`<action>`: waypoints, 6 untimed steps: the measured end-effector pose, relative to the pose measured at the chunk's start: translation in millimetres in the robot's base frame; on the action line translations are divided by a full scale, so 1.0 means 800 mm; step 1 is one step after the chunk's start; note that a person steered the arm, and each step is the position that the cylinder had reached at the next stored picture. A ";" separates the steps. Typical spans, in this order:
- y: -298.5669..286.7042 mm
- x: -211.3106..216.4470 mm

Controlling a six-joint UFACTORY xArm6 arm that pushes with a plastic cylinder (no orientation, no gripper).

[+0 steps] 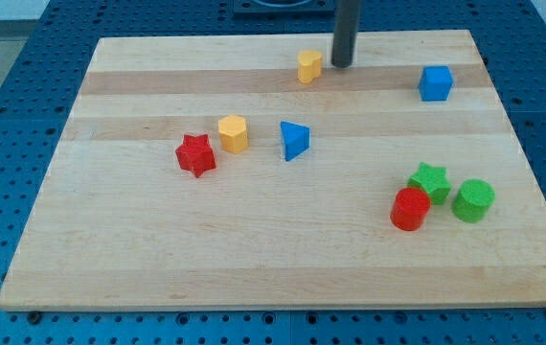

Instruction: Push the heart to the top of the triangle

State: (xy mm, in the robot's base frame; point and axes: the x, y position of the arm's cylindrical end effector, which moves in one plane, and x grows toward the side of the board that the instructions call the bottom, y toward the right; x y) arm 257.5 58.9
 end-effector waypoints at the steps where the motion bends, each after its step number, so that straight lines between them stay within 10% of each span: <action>1: -0.116 0.034; 4: -0.286 0.071; 6: -0.219 0.084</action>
